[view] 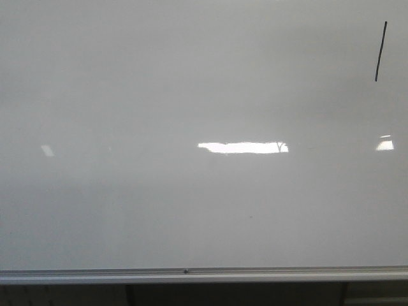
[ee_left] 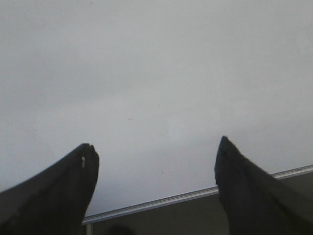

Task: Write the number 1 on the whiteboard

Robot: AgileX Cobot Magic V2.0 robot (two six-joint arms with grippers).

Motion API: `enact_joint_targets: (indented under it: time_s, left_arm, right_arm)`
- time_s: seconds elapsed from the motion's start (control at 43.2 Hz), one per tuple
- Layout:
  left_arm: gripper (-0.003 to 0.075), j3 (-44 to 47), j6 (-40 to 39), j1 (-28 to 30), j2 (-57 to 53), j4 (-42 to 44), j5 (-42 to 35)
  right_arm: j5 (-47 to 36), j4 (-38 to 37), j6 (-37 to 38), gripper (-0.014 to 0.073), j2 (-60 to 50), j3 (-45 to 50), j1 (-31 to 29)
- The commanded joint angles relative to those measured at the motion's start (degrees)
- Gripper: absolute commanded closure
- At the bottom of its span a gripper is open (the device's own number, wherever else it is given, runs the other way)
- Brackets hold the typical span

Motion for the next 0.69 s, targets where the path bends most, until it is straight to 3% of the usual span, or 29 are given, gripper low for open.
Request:
enact_joint_targets:
  time_s: [0.0,0.116,0.185,0.278,0.394,0.533,0.672]
  left_arm:
    - [0.0230,2.26,-0.70,-0.03,-9.17,-1.24,-2.40]
    - [0.0231,6.82,-0.70,-0.03,-20.11,-2.63,-3.05]
    - [0.0237,9.05,-0.70,-0.03,-25.10,-3.19,-3.70]
    - [0.0312,11.26,-0.70,-0.03,-29.39,-3.46,-3.86]
    - [0.0491,13.21,-0.70,-0.03,-31.83,-3.55,-4.28]
    - [0.0724,13.73,-0.70,-0.03,-32.20,-3.55,-4.05]
    - [0.0741,13.73,-0.70,-0.03,-32.20,-3.59,-4.14]
  right_arm:
    - [-8.54,-0.79,0.52,0.0077,-3.37,2.00,-0.26]
    - [-13.45,-0.79,0.52,0.0095,-7.55,6.65,-0.26]
    - [-16.07,-0.67,0.52,0.0181,-9.78,9.04,-0.26]
    - [-18.55,-0.67,0.52,0.0385,-11.85,11.36,-0.26]
    - [-19.68,-0.67,0.52,0.0650,-12.77,12.37,-0.26]
    - [-20.29,-0.65,0.52,0.0655,-12.77,12.42,-0.26]
    - [-20.00,-0.60,0.52,0.0655,-12.71,12.42,-0.26]
